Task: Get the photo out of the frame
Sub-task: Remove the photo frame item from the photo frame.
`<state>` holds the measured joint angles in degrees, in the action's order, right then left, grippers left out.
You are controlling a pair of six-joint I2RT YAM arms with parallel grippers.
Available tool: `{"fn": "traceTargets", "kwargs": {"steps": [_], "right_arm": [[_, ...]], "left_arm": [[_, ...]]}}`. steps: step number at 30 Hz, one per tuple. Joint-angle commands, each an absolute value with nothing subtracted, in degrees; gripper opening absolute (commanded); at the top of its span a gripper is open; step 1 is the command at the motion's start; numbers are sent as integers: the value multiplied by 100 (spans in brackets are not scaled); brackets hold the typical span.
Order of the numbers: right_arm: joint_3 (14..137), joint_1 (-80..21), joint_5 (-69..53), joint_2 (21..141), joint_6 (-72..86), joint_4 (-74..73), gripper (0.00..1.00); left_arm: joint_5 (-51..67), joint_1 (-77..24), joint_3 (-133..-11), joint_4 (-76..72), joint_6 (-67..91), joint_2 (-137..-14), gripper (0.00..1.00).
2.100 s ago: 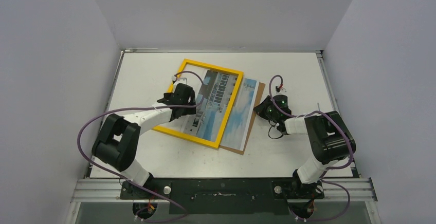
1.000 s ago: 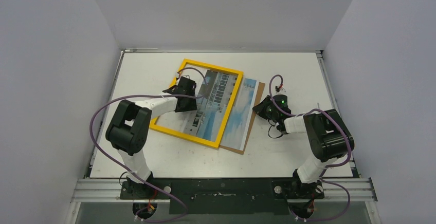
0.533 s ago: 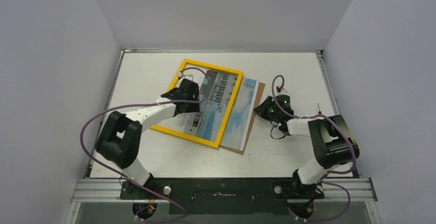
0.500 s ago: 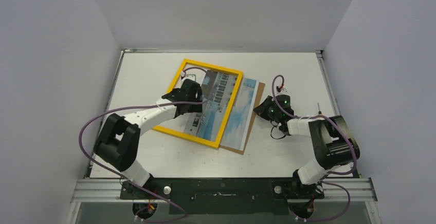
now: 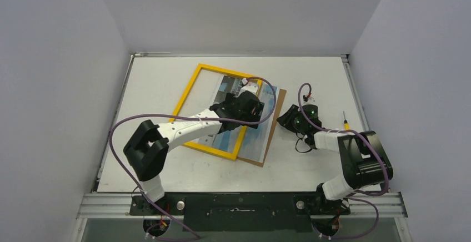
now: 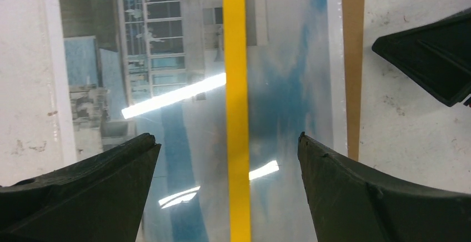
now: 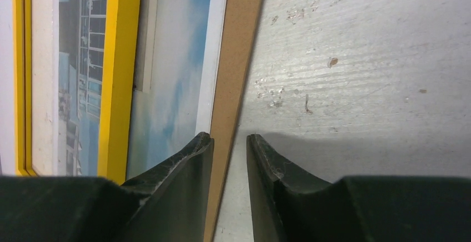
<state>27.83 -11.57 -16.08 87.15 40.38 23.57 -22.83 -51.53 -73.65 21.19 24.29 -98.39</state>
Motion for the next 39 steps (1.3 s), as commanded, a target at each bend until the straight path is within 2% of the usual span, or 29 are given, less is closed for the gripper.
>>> {"fn": "traceTargets", "kwargs": {"steps": [1, 6, 17, 29, 33, 39], "right_arm": [[2784, -1086, -1625, 8732, 4039, 2679, 29], [2812, -1059, -1824, 9002, 4130, 2817, 30], [2712, -785, -2734, 9877, 4673, 3705, 31], [2494, -531, -2908, 10024, 4926, 4113, 31], [2509, -524, -2913, 10036, 4911, 4089, 40], [2522, -520, -2920, 10055, 4920, 4095, 42]], "left_arm": [[-3029, -5688, -8165, 2591, 2277, -10477, 96], [-3198, -5885, -9156, 3524, 2378, -11283, 96], [-2810, -5894, -10262, 4564, 2632, -12247, 97], [-2200, -5836, -10214, 4368, 2659, -12341, 96], [-2110, -5867, -10475, 4674, 2700, -12557, 97], [-2003, -5896, -10472, 4672, 2722, -12625, 96]]}}
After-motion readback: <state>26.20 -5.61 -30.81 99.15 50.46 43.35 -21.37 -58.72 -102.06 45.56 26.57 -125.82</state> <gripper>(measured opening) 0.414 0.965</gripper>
